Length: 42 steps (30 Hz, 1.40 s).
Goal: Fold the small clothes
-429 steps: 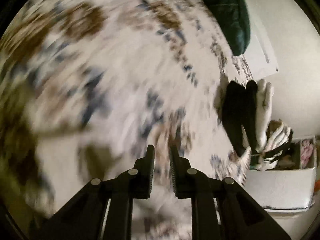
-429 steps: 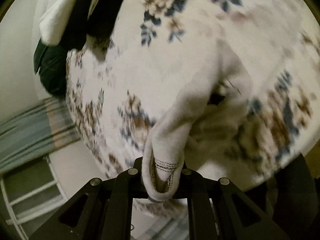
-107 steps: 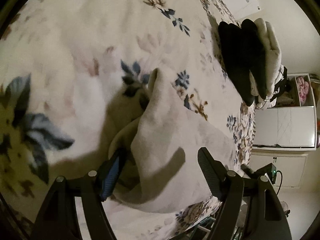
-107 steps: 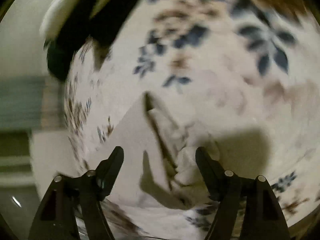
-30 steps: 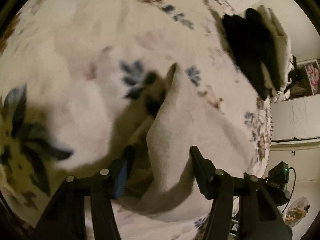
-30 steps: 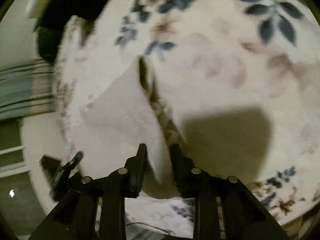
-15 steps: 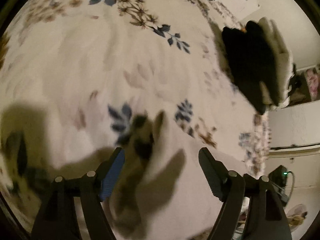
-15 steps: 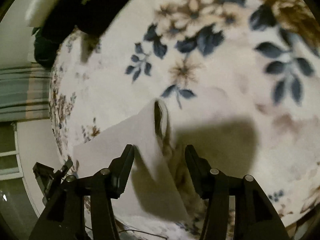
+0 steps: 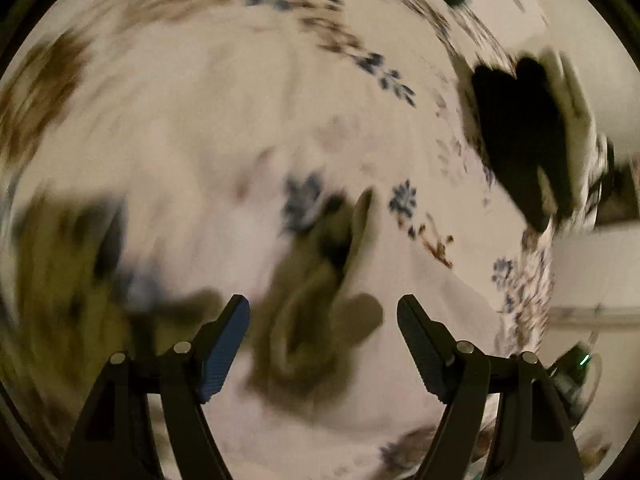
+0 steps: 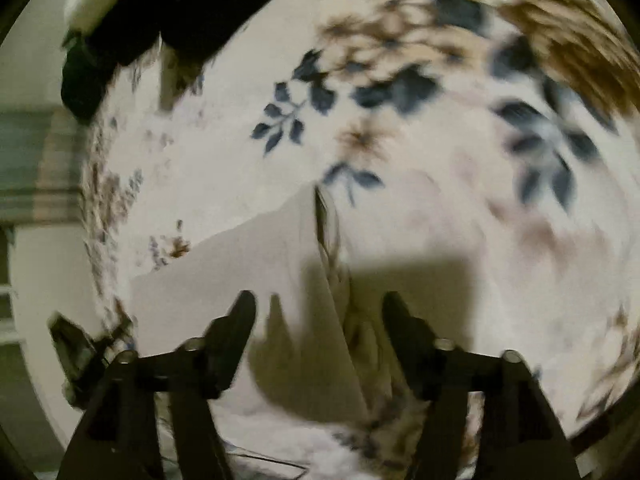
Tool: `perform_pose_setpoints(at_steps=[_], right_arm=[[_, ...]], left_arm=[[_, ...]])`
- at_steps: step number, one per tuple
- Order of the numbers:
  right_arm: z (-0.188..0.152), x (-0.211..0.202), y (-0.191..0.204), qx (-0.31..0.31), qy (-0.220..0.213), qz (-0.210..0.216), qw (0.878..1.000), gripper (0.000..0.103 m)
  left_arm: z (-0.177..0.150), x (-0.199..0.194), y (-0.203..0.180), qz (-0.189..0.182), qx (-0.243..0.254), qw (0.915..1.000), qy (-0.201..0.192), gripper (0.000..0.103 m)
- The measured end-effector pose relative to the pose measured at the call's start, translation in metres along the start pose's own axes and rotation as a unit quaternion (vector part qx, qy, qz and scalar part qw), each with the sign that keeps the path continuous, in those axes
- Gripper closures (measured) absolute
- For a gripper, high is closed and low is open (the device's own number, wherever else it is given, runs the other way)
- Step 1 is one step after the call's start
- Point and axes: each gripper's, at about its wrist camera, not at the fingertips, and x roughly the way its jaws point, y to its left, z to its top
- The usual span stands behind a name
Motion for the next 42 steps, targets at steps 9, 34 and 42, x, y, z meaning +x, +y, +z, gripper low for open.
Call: perform_pose_setpoints(at_steps=[9, 34, 42], right_arm=[[-0.070, 0.039, -0.059, 0.191, 0.039, 0.129, 0.972, 0.015], [-0.091, 0.072, -0.054, 0.245, -0.058, 0.199, 0.947, 0.055], [-0.075, 0.010, 0.002, 0.199, -0.088, 0.182, 0.959, 0.064]], left_arm=[[-0.081, 0.027, 0.050, -0.162, -0.215, 0.9630, 0.002, 0.021], [-0.049, 0.041, 0.011, -0.105, -0.127, 0.9826, -0.086, 0.060], [-0.040, -0.012, -0.020, -0.137, -0.128, 0.9771, -0.101, 0.068]])
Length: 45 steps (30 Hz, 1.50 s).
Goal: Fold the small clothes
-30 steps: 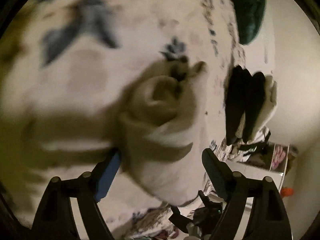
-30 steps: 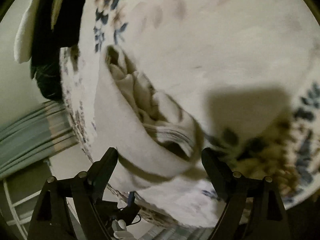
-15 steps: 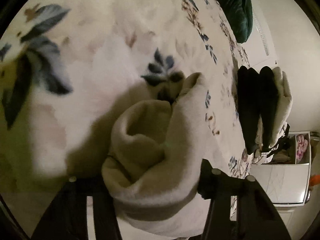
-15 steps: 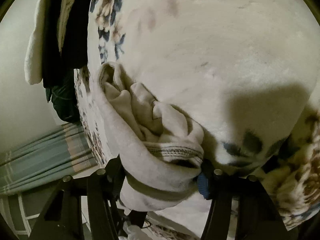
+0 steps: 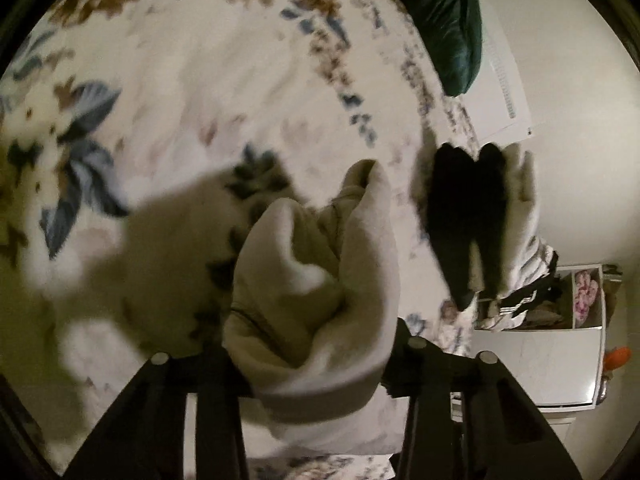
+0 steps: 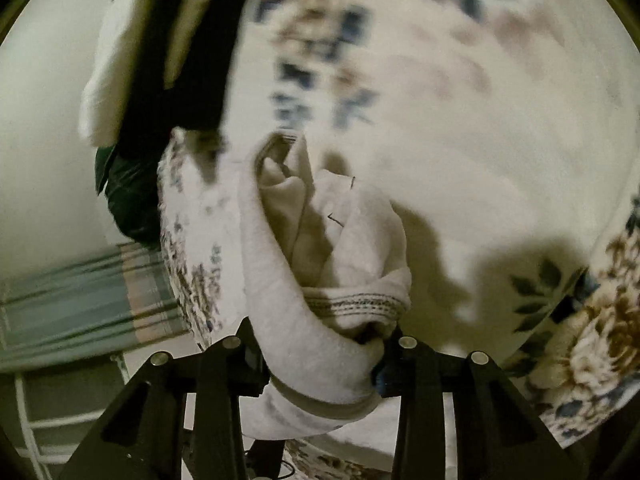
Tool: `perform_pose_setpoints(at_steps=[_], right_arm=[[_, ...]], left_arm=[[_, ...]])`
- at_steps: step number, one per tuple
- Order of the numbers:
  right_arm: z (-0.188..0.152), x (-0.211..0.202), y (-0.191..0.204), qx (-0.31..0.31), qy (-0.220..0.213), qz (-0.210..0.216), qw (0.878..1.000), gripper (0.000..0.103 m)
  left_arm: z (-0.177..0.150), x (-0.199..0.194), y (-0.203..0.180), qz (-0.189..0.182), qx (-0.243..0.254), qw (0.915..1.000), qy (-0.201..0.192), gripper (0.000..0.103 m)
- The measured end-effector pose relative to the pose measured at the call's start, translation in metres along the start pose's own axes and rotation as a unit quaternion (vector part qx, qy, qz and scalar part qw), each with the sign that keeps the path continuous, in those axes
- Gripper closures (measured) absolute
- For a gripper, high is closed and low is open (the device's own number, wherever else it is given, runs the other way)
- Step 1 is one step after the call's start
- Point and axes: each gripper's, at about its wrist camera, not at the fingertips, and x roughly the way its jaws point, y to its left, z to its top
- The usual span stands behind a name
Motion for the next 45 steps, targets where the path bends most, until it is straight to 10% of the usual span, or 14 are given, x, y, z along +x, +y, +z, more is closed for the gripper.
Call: perform_pose_setpoints(at_steps=[8, 11, 21, 26, 31, 34, 36, 37, 42, 45], right_arm=[[0.027, -0.009, 0.081, -0.079, 0.015, -0.036, 0.996, 0.064], [0.047, 0.012, 0.066, -0.092, 0.031, -0.065, 0.993, 0.061], [0.076, 0.044, -0.033, -0.006, 0.126, -0.037, 0.991, 0.037], [0.084, 0.047, -0.019, -0.056, 0.153, -0.060, 0.985, 0.035], [0.081, 0.051, 0.002, -0.117, 0.160, -0.095, 0.975, 0.035], [0.079, 0.057, 0.003, -0.119, 0.162, -0.100, 0.975, 0.035], [0.081, 0.058, 0.001, -0.119, 0.161, -0.104, 0.974, 0.035], [0.082, 0.057, 0.001, -0.118, 0.160, -0.104, 0.974, 0.035], [0.080, 0.060, -0.006, -0.112, 0.158, -0.102, 0.976, 0.035], [0.081, 0.056, -0.009, -0.108, 0.156, -0.101, 0.977, 0.035]], left_arm=[[0.025, 0.029, -0.024, -0.004, 0.018, 0.9991, 0.038, 0.065], [0.024, 0.064, 0.014, 0.030, -0.033, 0.9962, 0.075, 0.041], [0.006, 0.065, 0.039, 0.037, -0.058, 0.9965, 0.048, 0.036], [0.003, 0.027, -0.012, 0.117, 0.072, 0.9905, -0.003, 0.020], [0.014, 0.086, -0.020, 0.162, 0.169, 0.9688, 0.081, 0.020], [0.020, 0.101, -0.021, 0.141, 0.189, 0.9669, 0.097, 0.023], [0.025, 0.091, -0.023, 0.085, 0.179, 0.9748, 0.102, 0.062], [0.028, 0.087, -0.024, 0.052, 0.164, 0.9791, 0.108, 0.102], [0.037, 0.086, 0.005, -0.107, 0.023, 0.9865, 0.121, 0.097], [0.041, 0.092, 0.056, -0.059, -0.049, 0.9906, 0.113, 0.097]])
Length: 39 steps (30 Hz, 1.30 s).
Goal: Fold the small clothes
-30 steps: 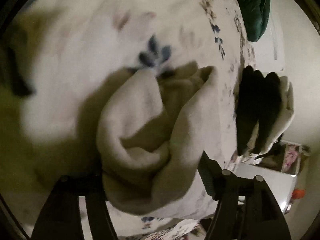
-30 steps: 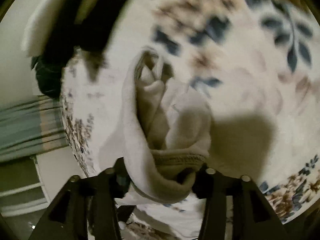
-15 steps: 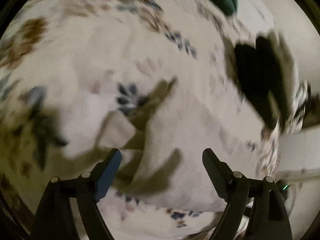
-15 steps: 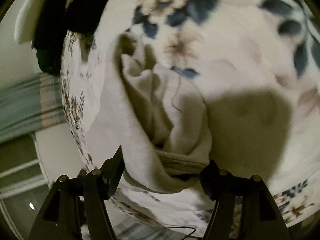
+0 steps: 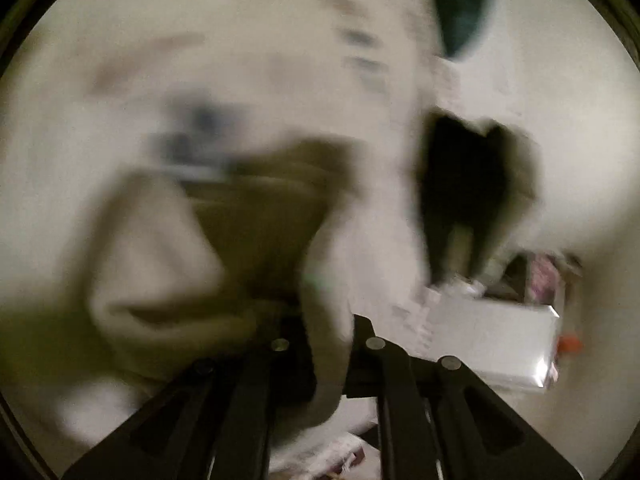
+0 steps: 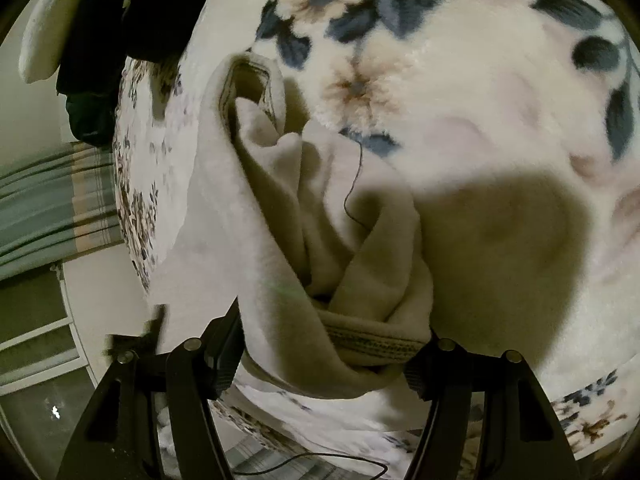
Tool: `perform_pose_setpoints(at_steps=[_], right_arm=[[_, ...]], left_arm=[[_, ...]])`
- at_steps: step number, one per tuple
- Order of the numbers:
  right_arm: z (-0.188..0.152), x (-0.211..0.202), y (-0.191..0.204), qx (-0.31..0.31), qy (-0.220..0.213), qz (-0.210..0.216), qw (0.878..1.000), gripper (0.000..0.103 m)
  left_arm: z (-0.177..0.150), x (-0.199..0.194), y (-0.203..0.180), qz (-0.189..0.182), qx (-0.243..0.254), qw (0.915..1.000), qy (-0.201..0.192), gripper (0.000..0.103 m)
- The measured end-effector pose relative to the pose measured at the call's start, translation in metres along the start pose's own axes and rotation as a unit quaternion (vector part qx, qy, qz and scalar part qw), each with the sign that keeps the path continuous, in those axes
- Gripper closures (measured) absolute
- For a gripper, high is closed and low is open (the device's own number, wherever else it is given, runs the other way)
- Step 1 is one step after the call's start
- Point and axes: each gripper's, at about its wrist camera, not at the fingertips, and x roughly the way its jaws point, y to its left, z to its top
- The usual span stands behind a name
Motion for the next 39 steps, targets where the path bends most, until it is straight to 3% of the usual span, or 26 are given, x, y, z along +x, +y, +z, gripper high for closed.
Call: perform_pose_setpoints(at_steps=[3, 4, 5, 7, 10, 13, 19, 24, 31, 36, 39], right_arm=[[-0.002, -0.002, 0.000, -0.002, 0.002, -0.001, 1.000, 0.035], [-0.002, -0.003, 0.002, -0.004, 0.002, -0.003, 1.000, 0.035], [-0.003, -0.005, 0.003, -0.008, 0.003, -0.004, 1.000, 0.035], [-0.004, -0.006, 0.005, -0.008, 0.003, -0.004, 1.000, 0.035], [-0.006, -0.008, 0.003, -0.001, 0.003, 0.000, 1.000, 0.035], [-0.005, -0.009, 0.004, -0.002, 0.002, -0.001, 1.000, 0.035], [-0.008, -0.007, 0.007, -0.008, -0.001, -0.005, 1.000, 0.035], [-0.008, -0.007, 0.006, -0.004, -0.002, -0.004, 1.000, 0.035], [-0.008, -0.003, 0.011, -0.006, 0.001, -0.009, 1.000, 0.035], [-0.009, -0.002, 0.011, -0.006, 0.004, -0.011, 1.000, 0.035], [-0.009, -0.003, 0.012, -0.008, 0.007, -0.011, 1.000, 0.035]], left_arm=[[0.003, -0.012, 0.005, -0.013, -0.015, 0.9998, 0.000, 0.093], [0.001, -0.022, -0.005, -0.007, 0.003, 1.0000, -0.004, 0.079], [-0.003, -0.033, -0.018, -0.004, 0.025, 0.9996, -0.010, 0.049], [-0.009, -0.045, -0.037, 0.021, 0.060, 0.9977, -0.023, 0.015], [-0.011, -0.056, -0.053, 0.117, 0.133, 0.9837, -0.030, 0.015], [-0.002, -0.039, -0.047, 0.171, 0.155, 0.9729, -0.011, 0.015], [-0.001, -0.007, -0.036, 0.159, 0.177, 0.9709, 0.027, 0.013], [-0.010, -0.002, -0.053, 0.134, 0.191, 0.9721, 0.020, 0.013], [-0.011, 0.008, -0.056, 0.116, 0.175, 0.9777, 0.011, 0.013], [-0.022, -0.012, -0.092, 0.162, 0.223, 0.9611, -0.020, 0.013], [-0.020, -0.031, -0.089, 0.190, 0.224, 0.9545, -0.053, 0.011]])
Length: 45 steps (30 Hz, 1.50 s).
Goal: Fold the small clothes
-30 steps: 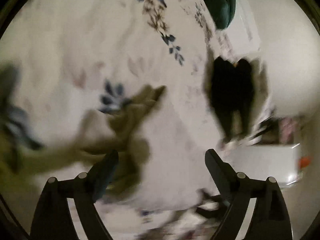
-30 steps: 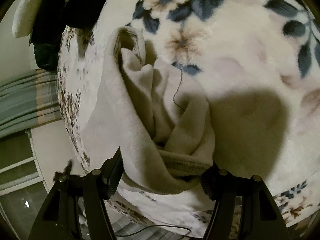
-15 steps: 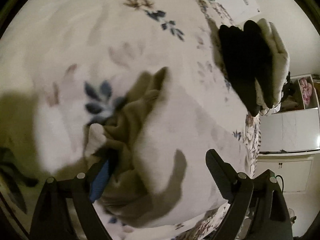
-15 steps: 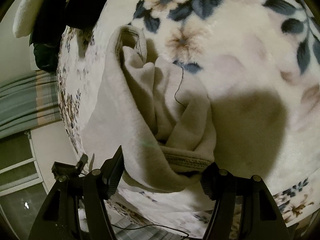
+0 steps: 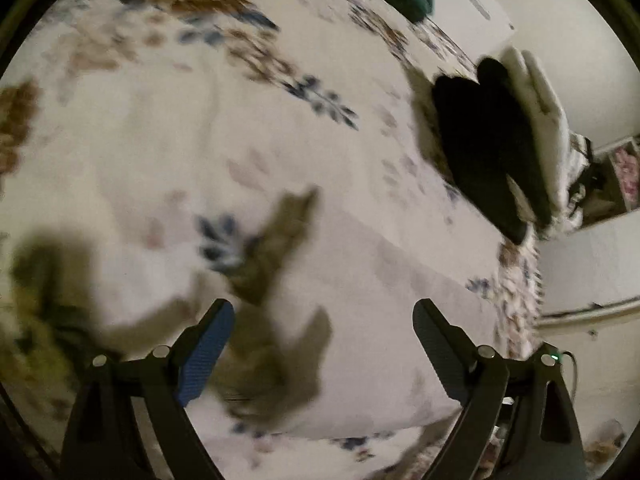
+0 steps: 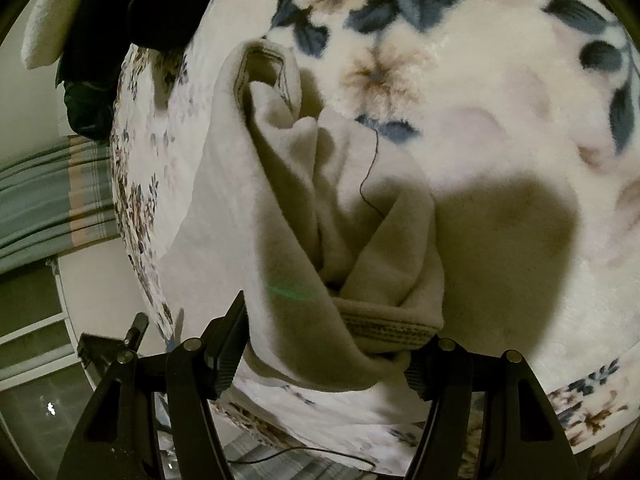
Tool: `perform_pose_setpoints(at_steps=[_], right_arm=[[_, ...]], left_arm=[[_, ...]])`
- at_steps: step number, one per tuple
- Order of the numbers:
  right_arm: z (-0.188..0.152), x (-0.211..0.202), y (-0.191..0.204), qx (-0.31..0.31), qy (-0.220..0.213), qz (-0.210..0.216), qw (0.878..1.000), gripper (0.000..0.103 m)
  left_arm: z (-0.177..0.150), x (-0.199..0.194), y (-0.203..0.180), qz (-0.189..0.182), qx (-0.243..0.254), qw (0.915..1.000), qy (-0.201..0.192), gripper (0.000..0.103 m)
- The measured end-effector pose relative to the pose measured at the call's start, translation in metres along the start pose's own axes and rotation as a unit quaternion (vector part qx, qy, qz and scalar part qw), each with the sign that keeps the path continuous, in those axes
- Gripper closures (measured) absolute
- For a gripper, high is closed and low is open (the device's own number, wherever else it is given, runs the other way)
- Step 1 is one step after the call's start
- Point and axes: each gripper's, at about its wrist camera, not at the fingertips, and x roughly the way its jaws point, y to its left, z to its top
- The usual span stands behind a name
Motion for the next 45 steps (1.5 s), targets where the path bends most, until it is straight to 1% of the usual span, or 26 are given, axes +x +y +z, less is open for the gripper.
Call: perform_pose_setpoints(at_steps=[3, 4, 6, 7, 10, 13, 15, 16, 17, 18, 21, 22, 23, 24, 25, 26, 27, 29, 31, 33, 36, 38, 39, 42, 43, 45], right_arm=[[0.001, 0.001, 0.001, 0.000, 0.002, 0.000, 1.000, 0.035], [0.002, 0.001, 0.001, 0.000, 0.002, -0.001, 1.000, 0.035], [0.003, 0.001, 0.001, 0.001, 0.003, -0.001, 1.000, 0.035], [0.003, 0.001, 0.001, 0.000, 0.003, -0.001, 1.000, 0.035], [0.003, 0.002, 0.001, -0.004, 0.006, -0.002, 1.000, 0.035], [0.002, 0.004, 0.000, -0.004, 0.007, -0.003, 1.000, 0.035], [0.003, 0.005, 0.000, -0.002, 0.008, -0.004, 1.000, 0.035], [0.003, 0.005, 0.001, -0.003, 0.009, -0.005, 1.000, 0.035], [0.003, 0.005, 0.002, -0.005, 0.009, -0.006, 1.000, 0.035], [0.004, 0.006, 0.002, -0.006, 0.010, -0.007, 1.000, 0.035], [0.005, 0.008, 0.002, -0.004, 0.013, -0.007, 1.000, 0.035], [0.005, 0.009, 0.002, -0.004, 0.014, -0.007, 1.000, 0.035], [0.006, 0.010, 0.001, -0.002, 0.016, -0.006, 1.000, 0.035], [0.006, 0.011, 0.000, 0.001, 0.017, -0.004, 1.000, 0.035], [0.007, 0.011, -0.001, 0.005, 0.018, 0.000, 1.000, 0.035], [0.007, 0.011, -0.002, 0.010, 0.020, 0.004, 1.000, 0.035], [0.007, 0.010, -0.003, 0.012, 0.020, 0.006, 1.000, 0.035], [0.005, 0.008, -0.003, 0.014, 0.019, 0.011, 1.000, 0.035], [0.002, 0.006, -0.005, 0.017, 0.018, 0.017, 1.000, 0.027], [-0.004, 0.002, -0.009, 0.029, 0.013, 0.029, 0.999, 0.011], [-0.010, 0.006, -0.014, 0.047, 0.014, 0.045, 0.998, 0.009], [-0.014, 0.015, -0.018, 0.060, 0.019, 0.054, 0.997, 0.009], [-0.014, 0.018, -0.020, 0.066, 0.020, 0.058, 0.996, 0.009], [-0.014, 0.026, -0.018, 0.069, 0.015, 0.059, 0.996, 0.009], [-0.014, 0.028, -0.017, 0.066, 0.014, 0.058, 0.996, 0.008], [-0.014, 0.032, -0.012, 0.060, 0.016, 0.051, 0.997, 0.007]], left_arm=[[-0.002, 0.023, 0.027, 0.015, -0.032, 0.9985, 0.042, 0.011], [-0.004, 0.035, 0.036, 0.008, -0.046, 0.9970, 0.061, 0.011], [-0.008, 0.052, 0.041, -0.012, -0.059, 0.9951, 0.079, 0.011], [-0.008, 0.055, 0.039, -0.016, -0.056, 0.9953, 0.077, 0.011], [-0.006, 0.052, 0.024, -0.053, -0.048, 0.9958, 0.057, 0.011], [-0.010, 0.046, -0.001, -0.065, -0.005, 0.9970, 0.042, 0.012], [-0.014, 0.039, -0.010, -0.068, 0.010, 0.9972, 0.031, 0.016], [-0.014, 0.037, -0.013, -0.076, 0.012, 0.9967, 0.026, 0.020], [-0.015, 0.035, -0.013, -0.081, 0.009, 0.9964, 0.023, 0.029], [-0.015, 0.034, -0.011, -0.096, -0.001, 0.9953, 0.018, 0.032], [-0.012, 0.041, 0.012, -0.140, -0.051, 0.9886, 0.020, 0.032], [-0.013, 0.051, 0.025, -0.155, -0.083, 0.9841, 0.026, 0.033], [-0.012, 0.059, 0.040, -0.155, -0.114, 0.9808, 0.032, 0.035], [-0.014, 0.070, 0.057, -0.167, -0.156, 0.9728, 0.040, 0.037], [-0.014, 0.072, 0.065, -0.183, -0.176, 0.9664, 0.039, 0.038], [-0.010, 0.069, 0.068, -0.190, -0.185, 0.9632, 0.042, 0.037], [-0.008, 0.065, 0.065, -0.185, -0.183, 0.9643, 0.049, 0.037], [-0.006, 0.046, 0.059, -0.172, -0.176, 0.9681, 0.046, 0.028], [-0.012, 0.021, 0.054, -0.142, -0.174, 0.9740, 0.032, 0.022], [-0.025, -0.003, 0.055, -0.109, -0.181, 0.9774, 0.007, 0.019], [-0.052, -0.012, 0.064, -0.103, -0.220, 0.9700, -0.002, 0.017], [-0.065, 0.004, 0.070, -0.096, -0.243, 0.9651, 0.015, 0.017], [-0.067, 0.014, 0.071, -0.089, -0.243, 0.9658, 0.018, 0.017], [-0.058, 0.034, 0.057, -0.069, -0.196, 0.9781, 0.010, 0.016], [-0.051, 0.039, 0.048, -0.068, -0.167, 0.9835, 0.010, 0.016], [-0.040, 0.053, 0.022, -0.047, -0.087, 0.9948, 0.023, 0.015]])
